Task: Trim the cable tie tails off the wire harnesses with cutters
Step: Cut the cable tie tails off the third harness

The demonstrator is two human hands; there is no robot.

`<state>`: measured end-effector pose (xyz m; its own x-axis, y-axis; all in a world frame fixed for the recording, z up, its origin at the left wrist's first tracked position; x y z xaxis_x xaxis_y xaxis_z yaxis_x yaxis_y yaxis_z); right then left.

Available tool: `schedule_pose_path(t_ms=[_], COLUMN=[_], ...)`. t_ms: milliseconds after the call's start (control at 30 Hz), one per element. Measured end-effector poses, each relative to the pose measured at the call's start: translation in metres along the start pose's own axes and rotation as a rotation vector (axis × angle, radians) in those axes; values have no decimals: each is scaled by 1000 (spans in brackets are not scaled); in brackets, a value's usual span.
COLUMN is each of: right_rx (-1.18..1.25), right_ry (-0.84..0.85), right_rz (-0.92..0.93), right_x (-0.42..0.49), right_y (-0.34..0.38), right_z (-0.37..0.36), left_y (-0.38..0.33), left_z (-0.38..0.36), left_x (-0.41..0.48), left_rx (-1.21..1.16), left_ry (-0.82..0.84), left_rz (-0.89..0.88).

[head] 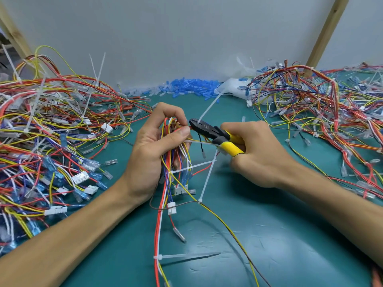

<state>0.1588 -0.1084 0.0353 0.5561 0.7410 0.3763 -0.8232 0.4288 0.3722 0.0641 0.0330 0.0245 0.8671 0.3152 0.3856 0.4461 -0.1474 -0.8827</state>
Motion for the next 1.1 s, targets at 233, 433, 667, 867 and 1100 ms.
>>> schedule_pose_path(t_ms=[233,433,667,867,1100], right_rx=[36,148,446,565,184], right_ry=[4,51,370,705,268], right_rz=[-8,-40,-100,-300,-12], right_x=[0,-1,-6,-15,-12], right_y=[2,1,5,8,23], right_z=[2,-2,-19,-41,-12], left_y=[1,2,-5,-13,-2], left_z=[0,0,-3,-8,-17], left_x=[2,2,2,-5,-8], left_rx=[16,25,73,290,377], left_ry=[8,17,-43,-25,64], left_rz=[-22,-5,-72,-180,-26])
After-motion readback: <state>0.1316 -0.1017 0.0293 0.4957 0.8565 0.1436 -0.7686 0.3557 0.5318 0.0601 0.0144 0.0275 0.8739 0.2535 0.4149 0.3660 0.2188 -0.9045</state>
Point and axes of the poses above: each hand's wrist, its own x-axis towards the middle knuckle, its own z-axis out of the back of the hand, y = z × x, the point moved 9 cm from there along x, towards the middle knuckle, and after that the axes turned 10 degrees about -x, right-handed, at the moved point
